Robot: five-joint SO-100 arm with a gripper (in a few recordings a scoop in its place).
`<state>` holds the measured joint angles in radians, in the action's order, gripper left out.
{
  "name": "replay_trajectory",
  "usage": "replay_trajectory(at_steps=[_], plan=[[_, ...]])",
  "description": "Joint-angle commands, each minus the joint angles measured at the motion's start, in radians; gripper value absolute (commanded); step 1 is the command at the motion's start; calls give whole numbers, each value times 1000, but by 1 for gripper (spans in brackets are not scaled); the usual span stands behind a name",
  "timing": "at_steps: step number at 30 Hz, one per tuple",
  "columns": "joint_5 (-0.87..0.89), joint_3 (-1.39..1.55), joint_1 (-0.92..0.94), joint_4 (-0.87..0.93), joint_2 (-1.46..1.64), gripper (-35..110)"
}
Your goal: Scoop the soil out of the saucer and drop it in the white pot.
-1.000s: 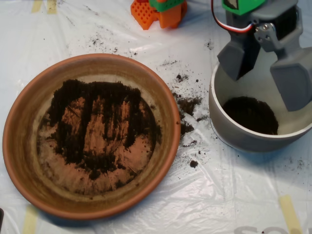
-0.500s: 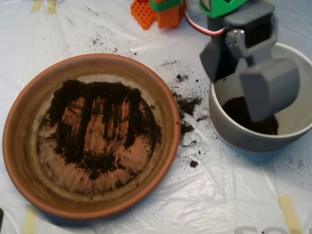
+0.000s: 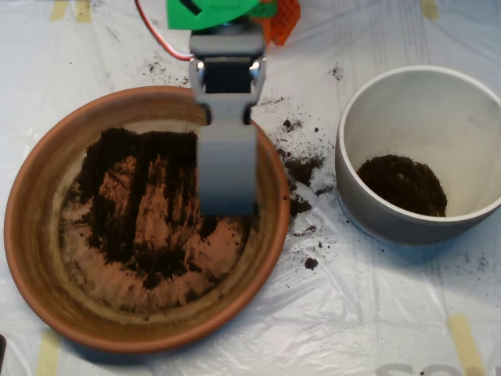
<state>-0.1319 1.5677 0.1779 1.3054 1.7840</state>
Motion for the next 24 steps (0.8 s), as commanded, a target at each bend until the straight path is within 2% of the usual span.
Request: replay_trajectory(at_steps=[1, 9, 15, 18, 24], plan=[[-8, 109, 72, -75, 110, 41], [-8, 330, 130, -210, 58, 43], [-29, 249, 127, -173, -198, 50], [-41, 173, 135, -146, -311, 44], [-72, 187, 124, -187, -337, 41]])
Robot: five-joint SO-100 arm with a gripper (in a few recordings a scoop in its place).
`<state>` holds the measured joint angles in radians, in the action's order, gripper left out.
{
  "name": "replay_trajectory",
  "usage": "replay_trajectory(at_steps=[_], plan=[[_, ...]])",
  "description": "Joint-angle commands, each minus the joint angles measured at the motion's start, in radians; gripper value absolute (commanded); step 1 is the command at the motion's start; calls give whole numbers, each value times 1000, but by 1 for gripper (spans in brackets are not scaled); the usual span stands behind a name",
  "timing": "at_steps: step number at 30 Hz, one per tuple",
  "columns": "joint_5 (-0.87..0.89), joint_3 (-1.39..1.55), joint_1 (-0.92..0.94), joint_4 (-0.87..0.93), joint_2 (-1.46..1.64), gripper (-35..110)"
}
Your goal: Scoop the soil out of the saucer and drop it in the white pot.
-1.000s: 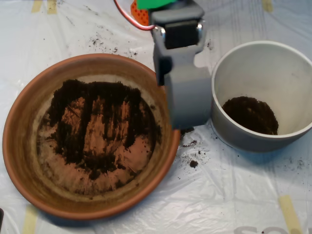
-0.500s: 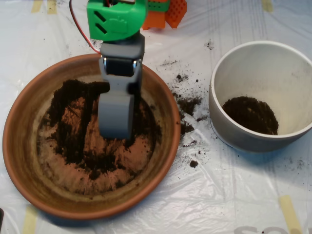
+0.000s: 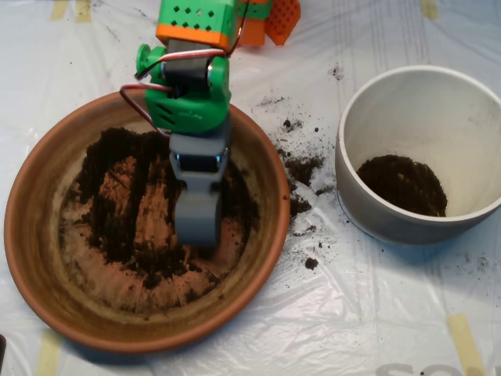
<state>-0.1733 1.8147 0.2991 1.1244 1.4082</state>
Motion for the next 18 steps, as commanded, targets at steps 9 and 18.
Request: replay_trajectory(at_steps=[9, 18], plan=[[-49, -75, 6, -15, 2, 30], [-69, 41, 6, -74, 94, 23]])
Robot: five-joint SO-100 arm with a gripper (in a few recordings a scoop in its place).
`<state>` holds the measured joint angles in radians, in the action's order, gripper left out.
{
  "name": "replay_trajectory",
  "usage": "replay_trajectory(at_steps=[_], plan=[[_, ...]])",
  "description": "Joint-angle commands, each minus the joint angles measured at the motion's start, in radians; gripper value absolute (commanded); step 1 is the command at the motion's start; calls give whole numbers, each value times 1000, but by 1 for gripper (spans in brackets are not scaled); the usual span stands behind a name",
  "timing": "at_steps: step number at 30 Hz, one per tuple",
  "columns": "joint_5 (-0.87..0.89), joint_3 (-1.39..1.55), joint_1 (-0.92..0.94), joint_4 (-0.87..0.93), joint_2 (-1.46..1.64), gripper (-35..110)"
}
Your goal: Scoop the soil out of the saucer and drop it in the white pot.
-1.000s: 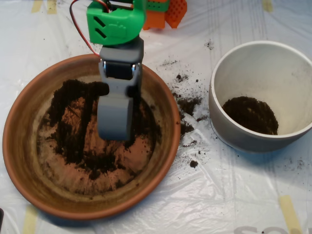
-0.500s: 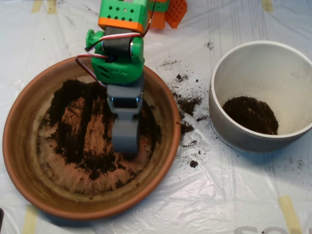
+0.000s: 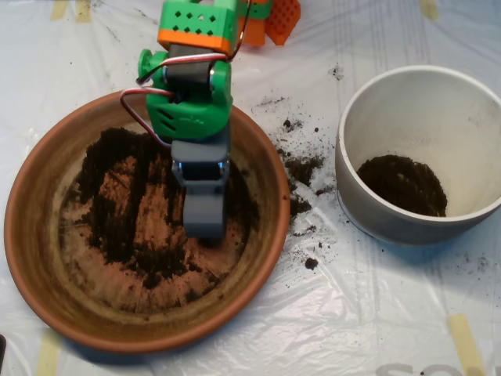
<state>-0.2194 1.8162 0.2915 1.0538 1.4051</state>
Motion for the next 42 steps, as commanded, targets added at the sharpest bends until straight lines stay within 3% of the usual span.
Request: replay_trajectory(at_steps=[1, 9, 16, 19, 21, 26, 31, 38, 42], plan=[[-26, 61, 11, -11, 117, 22], [-84, 279, -18, -117, 328, 19], [-117, 296, 6, -107, 380, 1], [-132, 282, 25, -94, 379, 0], [-141, 273, 35, -89, 376, 4], [-167, 241, 37, -86, 380, 33], [-199, 227, 9, -95, 351, 34], [-229, 35, 57, -71, 84, 31], [-242, 106, 37, -121, 107, 25]])
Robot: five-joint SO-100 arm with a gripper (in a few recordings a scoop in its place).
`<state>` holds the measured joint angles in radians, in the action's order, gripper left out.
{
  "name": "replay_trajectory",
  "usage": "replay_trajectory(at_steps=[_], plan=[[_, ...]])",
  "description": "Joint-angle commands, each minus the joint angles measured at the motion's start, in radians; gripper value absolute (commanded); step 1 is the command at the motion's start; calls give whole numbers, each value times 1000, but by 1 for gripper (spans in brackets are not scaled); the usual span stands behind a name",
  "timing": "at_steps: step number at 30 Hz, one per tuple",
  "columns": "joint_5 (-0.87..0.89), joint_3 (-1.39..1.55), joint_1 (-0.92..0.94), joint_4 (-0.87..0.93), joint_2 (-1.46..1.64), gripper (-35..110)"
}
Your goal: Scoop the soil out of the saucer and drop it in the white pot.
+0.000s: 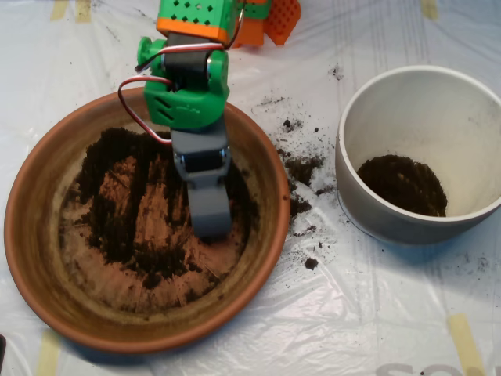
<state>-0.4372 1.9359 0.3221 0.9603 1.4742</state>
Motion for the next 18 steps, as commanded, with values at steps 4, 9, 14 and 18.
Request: replay_trajectory(at_steps=[4, 9, 14, 18], plan=[[-44, 144, -23, -98, 158, 21], [-83, 272, -40, -137, 268, 16], [-123, 313, -18, -132, 310, 7], [-146, 268, 5, -75, 304, 0]])
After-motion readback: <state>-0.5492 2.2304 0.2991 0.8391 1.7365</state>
